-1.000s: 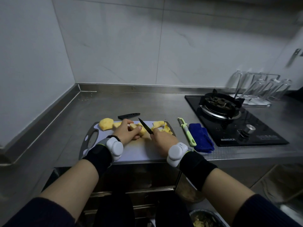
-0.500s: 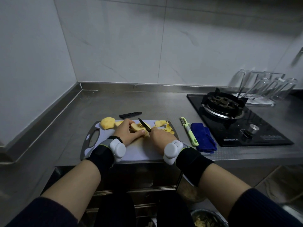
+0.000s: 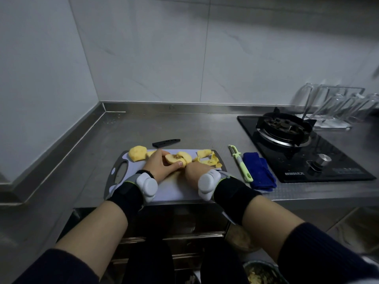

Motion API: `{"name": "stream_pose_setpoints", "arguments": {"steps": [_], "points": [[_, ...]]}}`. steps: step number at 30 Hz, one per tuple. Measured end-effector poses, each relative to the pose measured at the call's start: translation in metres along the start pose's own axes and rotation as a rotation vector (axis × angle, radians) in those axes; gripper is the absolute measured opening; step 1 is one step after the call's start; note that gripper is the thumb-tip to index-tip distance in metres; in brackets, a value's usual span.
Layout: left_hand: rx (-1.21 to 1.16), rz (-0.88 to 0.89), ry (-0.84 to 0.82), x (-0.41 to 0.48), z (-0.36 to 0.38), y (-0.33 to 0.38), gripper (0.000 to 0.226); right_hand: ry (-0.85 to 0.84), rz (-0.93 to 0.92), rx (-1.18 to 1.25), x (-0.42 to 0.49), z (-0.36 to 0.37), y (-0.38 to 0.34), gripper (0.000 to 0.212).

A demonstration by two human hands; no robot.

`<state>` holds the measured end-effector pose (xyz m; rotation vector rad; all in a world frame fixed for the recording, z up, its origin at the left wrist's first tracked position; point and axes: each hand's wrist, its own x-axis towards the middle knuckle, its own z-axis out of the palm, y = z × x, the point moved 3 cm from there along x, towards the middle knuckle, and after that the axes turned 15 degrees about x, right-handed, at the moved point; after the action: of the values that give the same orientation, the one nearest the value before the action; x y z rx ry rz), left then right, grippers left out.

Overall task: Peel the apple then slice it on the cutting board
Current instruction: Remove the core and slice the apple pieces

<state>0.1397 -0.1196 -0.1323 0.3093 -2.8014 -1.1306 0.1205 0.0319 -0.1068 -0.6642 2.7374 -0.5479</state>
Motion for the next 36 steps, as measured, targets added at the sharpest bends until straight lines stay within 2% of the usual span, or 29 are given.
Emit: {"name": "stream_pose_setpoints", "arguments": {"steps": [3, 7, 8, 11, 17, 20, 26, 30, 34, 36], "points": [[-0.088, -0.029, -0.036, -0.002, -0.003, -0.006, 0.058, -0.053, 0.012, -0.030, -0.001, -0.003, -0.001, 0.030], [-0.177, -0.091, -0.165, 0.001, -0.013, -0.014, 0.090, -0.043, 0.017, -0.036, -0.005, -0.010, 0.005, 0.031], [-0.184, -0.098, -0.248, 0.001, -0.018, -0.013, 0.085, -0.037, 0.008, -0.046, -0.006, -0.009, 0.006, 0.029], [-0.179, -0.089, -0.503, -0.004, -0.026, 0.002, 0.028, -0.018, -0.014, -0.075, -0.007, -0.007, 0.010, 0.023], [-0.419, -0.363, -0.318, 0.004, -0.026, 0.000, 0.024, 0.113, -0.048, -0.095, -0.020, -0.018, 0.002, 0.025], [-0.470, -0.419, -0.285, -0.001, -0.026, 0.004, 0.029, 0.137, -0.062, -0.120, -0.025, -0.024, 0.001, 0.024], [-0.562, -0.389, -0.292, -0.003, -0.024, 0.006, 0.036, 0.144, -0.085, -0.142, -0.030, -0.026, -0.006, 0.022], [-0.589, -0.360, -0.253, -0.008, -0.021, 0.012, 0.021, 0.118, -0.091, -0.174, -0.036, -0.027, -0.009, 0.023], [-0.623, -0.351, -0.219, -0.009, -0.018, 0.011, 0.029, 0.121, -0.090, -0.164, -0.041, -0.031, -0.012, 0.022], [-0.632, -0.356, -0.205, -0.007, -0.018, 0.009, 0.025, 0.113, -0.076, -0.167, -0.043, -0.032, -0.014, 0.022]]}}
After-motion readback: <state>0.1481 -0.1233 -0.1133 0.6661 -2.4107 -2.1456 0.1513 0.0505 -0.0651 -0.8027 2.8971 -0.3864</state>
